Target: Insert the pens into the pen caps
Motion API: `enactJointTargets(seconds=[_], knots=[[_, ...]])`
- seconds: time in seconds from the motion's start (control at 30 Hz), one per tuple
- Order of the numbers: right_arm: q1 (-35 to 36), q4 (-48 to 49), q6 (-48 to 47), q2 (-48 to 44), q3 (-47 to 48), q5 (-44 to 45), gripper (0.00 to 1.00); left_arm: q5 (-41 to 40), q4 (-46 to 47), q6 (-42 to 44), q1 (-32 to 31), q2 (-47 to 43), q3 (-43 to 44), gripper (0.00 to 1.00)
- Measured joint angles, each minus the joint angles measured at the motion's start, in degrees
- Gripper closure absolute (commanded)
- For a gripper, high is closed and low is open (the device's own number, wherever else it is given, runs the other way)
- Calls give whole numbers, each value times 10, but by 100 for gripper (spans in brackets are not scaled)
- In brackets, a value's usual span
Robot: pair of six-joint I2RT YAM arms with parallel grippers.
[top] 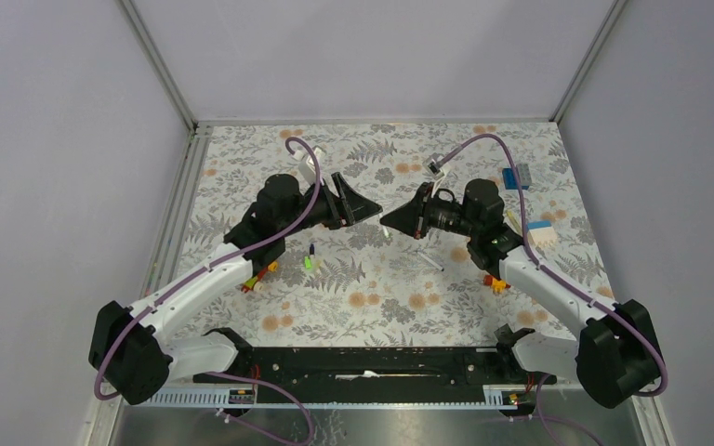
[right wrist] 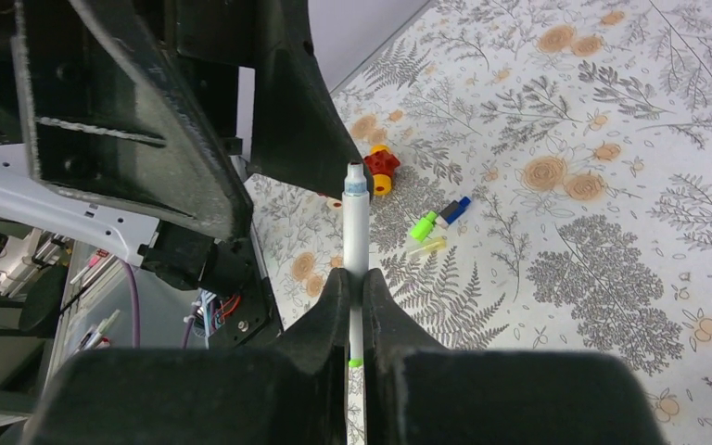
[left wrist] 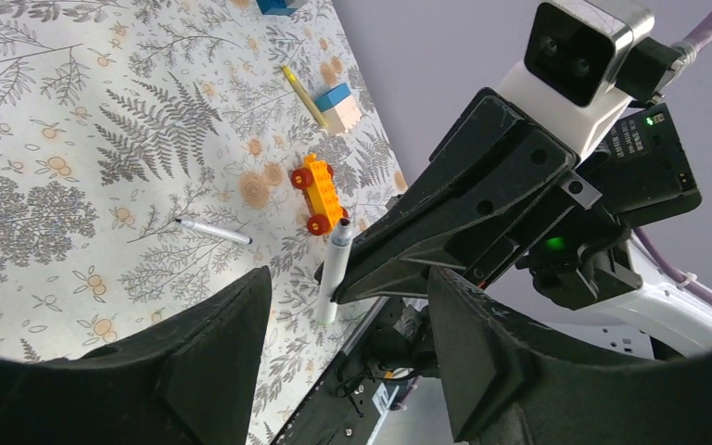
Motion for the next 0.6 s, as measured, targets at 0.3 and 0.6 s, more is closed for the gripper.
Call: enactJointTargets(seconds=[0.3, 0.6], knots=[[4, 28, 2, -5, -12, -19, 100, 11, 26, -22, 0, 5, -7, 46], [5, 43, 2, -5, -14, -30, 100, 15, 41, -37, 0, 9, -16, 51]])
